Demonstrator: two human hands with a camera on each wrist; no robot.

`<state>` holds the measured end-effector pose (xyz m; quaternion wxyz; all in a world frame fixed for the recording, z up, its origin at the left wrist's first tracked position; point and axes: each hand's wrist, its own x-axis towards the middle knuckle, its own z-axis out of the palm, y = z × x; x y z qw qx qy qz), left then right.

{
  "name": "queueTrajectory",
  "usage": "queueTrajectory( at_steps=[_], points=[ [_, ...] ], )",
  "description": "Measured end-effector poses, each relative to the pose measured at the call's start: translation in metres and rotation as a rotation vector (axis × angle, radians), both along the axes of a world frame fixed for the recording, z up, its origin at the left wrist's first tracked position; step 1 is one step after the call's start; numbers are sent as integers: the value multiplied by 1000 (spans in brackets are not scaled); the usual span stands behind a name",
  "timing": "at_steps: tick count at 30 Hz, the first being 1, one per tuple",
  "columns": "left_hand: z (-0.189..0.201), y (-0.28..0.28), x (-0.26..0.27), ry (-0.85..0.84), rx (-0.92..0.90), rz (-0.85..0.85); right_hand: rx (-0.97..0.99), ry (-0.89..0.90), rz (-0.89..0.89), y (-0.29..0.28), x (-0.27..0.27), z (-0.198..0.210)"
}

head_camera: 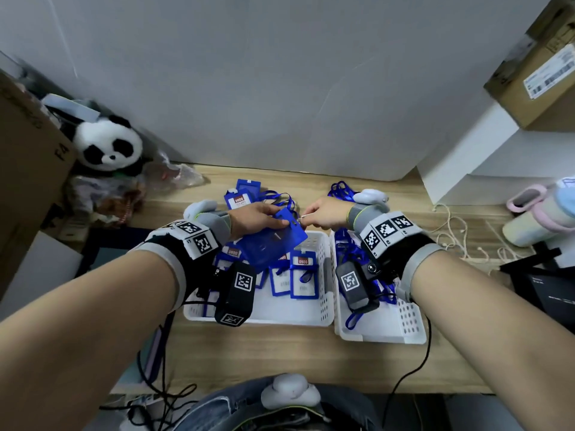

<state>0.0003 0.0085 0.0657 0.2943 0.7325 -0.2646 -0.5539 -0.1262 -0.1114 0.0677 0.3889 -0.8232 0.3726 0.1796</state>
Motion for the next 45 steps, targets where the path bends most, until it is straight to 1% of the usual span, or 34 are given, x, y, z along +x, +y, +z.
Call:
queueTrajectory(
  at_steps=[4, 12, 16, 19, 21, 23, 25, 28, 30, 32, 35, 37, 39, 41, 45],
  points=[
    [2, 2, 2, -48, 47, -86, 1, 14, 5, 3, 5, 0],
    [-3, 1, 2, -136, 65, -126, 52, -6, -35, 2, 8, -6],
    [0, 0, 2, -169, 70, -166, 127, -6, -35, 2, 8, -6],
    [0, 1, 2, -163, 68, -190, 219, -27, -21, 2, 6, -5],
    [0, 1, 1, -206, 66, -205, 272, -41, -16, 3, 5, -4],
    [0, 0, -1, -266, 77, -220, 227, -23, 39, 6, 4, -5],
    [-2, -1, -3, -314, 86, -231, 110, -13, 103, 9, 4, -9],
    [-6, -2, -5, -332, 102, -223, -62, -83, 76, 12, 4, -20],
    [-8, -2, -5, -338, 104, -210, -118, -117, 63, 13, 3, -24],
    [-9, -1, -3, -332, 112, -194, -97, -155, 33, 12, 2, -25],
    [-11, -1, -1, -312, 111, -180, -48, -257, -74, 9, 0, -29],
    [-11, 0, 0, -303, 101, -178, -3, -294, -115, 9, -1, -30],
    [-10, 1, 0, -291, 89, -184, 17, -312, -115, 10, -2, -29],
    [-11, 3, 2, -257, 71, -187, -8, -318, -87, 10, -3, -28],
    [-6, 2, -2, -140, 25, -164, -37, -335, -57, 8, -5, -27]
  ],
)
